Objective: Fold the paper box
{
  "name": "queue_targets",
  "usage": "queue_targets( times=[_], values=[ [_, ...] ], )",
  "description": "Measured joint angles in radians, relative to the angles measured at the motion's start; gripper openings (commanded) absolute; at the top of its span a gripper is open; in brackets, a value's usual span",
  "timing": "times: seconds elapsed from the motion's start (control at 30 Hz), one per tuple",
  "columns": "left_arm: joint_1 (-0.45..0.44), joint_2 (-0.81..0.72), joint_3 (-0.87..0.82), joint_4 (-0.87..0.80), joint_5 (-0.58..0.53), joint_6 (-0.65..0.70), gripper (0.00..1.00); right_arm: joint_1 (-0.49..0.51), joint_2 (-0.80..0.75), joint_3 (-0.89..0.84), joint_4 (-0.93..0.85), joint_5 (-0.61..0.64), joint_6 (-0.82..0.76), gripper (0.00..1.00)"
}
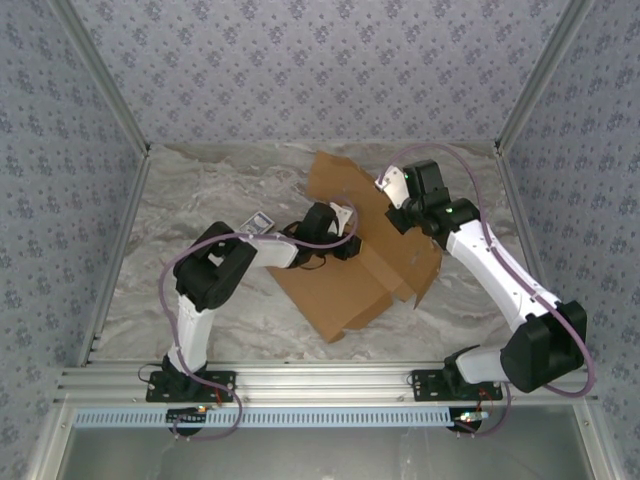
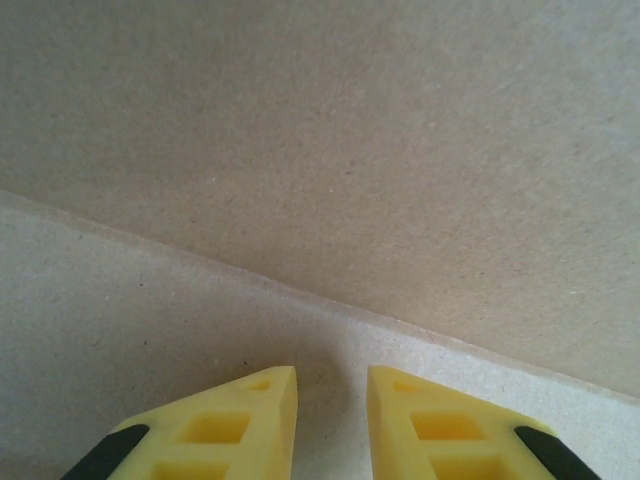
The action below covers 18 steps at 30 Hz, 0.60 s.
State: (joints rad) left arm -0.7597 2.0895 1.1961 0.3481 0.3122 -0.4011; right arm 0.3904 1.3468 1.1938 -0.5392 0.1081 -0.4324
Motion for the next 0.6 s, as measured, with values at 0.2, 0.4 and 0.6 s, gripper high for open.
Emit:
queue_targets(
  times=[0.2, 0.4, 0.6],
  values=[
    [0.0, 0.028, 0.007, 0.016, 0.01, 0.0, 0.25, 0.003, 0.003, -0.035, 0.014, 0.009, 0.009, 0.0],
    [-0.002, 0.043, 0.007, 0.048, 0.0, -0.008, 0.24, 0.05, -0.004, -0.068, 0.053, 0.067, 0.03, 0.0],
    [-0.002, 0.047, -0.043, 0.161, -0.03, -0.053, 0.22, 0.183, -0.066, -0.161, 0.116, 0.191, 0.077, 0.0]
  ],
)
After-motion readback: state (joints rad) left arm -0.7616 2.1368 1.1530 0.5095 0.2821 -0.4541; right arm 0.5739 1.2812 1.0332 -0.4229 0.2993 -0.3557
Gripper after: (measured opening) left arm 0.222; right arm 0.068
